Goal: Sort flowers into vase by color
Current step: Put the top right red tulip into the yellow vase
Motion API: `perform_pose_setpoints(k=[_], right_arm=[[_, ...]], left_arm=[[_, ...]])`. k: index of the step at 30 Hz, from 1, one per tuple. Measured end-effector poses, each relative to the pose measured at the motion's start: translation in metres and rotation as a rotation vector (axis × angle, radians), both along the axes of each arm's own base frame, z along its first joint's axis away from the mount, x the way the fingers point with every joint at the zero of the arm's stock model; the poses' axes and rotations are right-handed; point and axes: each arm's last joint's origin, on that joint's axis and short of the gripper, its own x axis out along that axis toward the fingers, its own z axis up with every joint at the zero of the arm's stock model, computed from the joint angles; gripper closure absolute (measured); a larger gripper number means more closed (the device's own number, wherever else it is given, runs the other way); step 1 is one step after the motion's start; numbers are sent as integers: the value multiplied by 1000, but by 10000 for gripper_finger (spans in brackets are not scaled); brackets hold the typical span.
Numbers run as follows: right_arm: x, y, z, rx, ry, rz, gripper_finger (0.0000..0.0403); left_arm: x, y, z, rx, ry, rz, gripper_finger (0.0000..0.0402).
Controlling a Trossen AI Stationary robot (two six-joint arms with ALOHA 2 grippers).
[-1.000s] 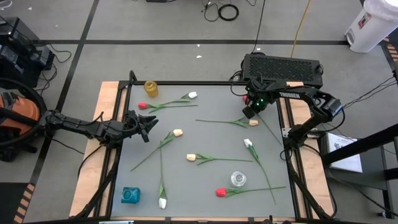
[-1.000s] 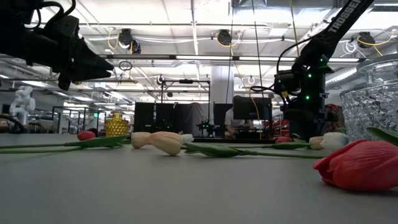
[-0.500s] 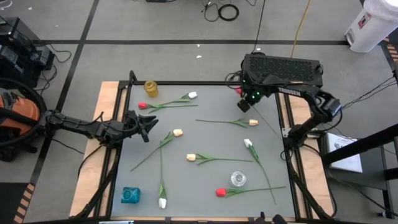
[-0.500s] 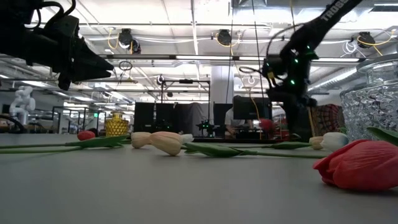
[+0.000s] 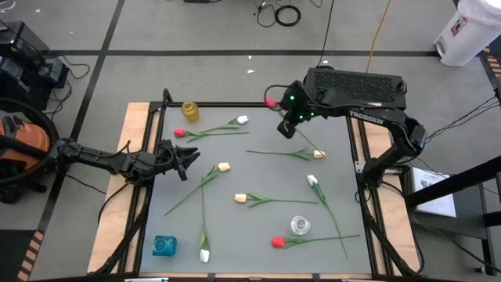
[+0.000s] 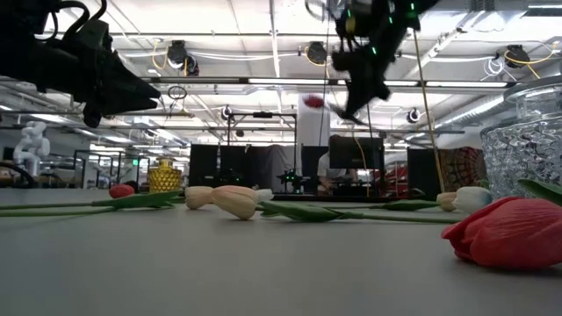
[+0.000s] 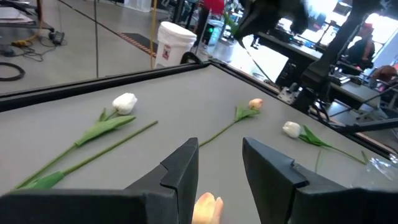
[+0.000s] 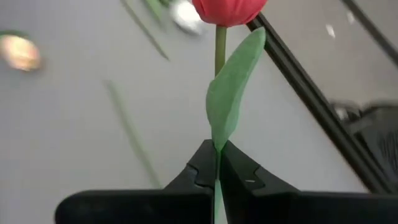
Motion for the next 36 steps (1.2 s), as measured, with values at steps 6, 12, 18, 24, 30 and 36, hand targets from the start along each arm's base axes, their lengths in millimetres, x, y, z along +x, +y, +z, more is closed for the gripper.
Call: perform_pose_setpoints(k=[6,12,18,24,30,36], right_arm=[[28,42,36,-86,-186,160,402],[43,88,67,-165,-446,293,402],[52,127,87,-245,-628,441,402],[54,149,92,-317,-670,523,402],[47,158,78,-439,-634,495,402],[4,156,71,-451,-649,497,402]], left_arm=[[0,0,0,-19,-8,-4,269],[0,0,0,-20,-9,-4,269],[0,0,2,-16,-21,-5,269],[1,0,5,9,-46,-11,269],[1,-1,8,36,-65,-18,269],[1,-1,8,36,-61,-19,269]])
